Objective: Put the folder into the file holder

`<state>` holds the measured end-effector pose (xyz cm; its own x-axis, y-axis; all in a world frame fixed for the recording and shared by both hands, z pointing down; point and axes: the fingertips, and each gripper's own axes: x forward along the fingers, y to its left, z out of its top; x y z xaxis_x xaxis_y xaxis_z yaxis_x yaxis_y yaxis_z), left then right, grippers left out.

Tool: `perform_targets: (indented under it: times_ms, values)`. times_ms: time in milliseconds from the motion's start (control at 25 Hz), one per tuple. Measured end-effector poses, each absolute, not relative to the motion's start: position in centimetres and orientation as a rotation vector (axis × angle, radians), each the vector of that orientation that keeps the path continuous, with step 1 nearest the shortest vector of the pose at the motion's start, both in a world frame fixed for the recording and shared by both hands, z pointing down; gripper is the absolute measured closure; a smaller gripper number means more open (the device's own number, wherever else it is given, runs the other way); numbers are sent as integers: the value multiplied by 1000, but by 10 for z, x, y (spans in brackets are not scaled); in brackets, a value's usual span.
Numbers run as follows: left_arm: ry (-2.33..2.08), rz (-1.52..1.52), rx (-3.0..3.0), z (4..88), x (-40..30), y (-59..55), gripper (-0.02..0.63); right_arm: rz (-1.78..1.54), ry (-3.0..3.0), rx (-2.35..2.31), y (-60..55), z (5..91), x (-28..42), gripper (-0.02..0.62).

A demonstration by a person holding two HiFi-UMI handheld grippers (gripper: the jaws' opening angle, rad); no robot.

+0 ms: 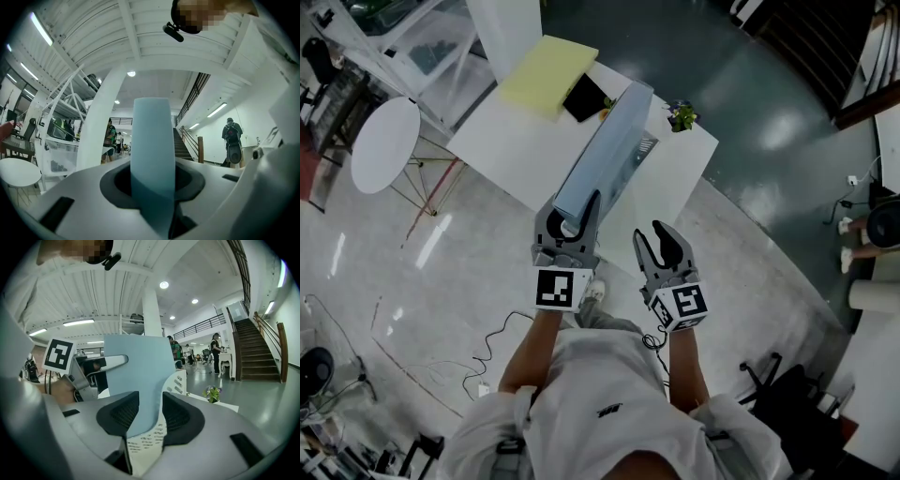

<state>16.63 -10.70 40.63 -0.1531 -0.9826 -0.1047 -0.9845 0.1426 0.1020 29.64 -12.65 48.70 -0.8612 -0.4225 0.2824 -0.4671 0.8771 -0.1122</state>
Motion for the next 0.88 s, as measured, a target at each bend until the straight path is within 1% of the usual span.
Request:
perform_targets:
  times_ms: [880]
  values:
    - [2377, -36, -2072, 484, 181, -113, 443, 266, -2761, 739, -115, 501, 304, 437]
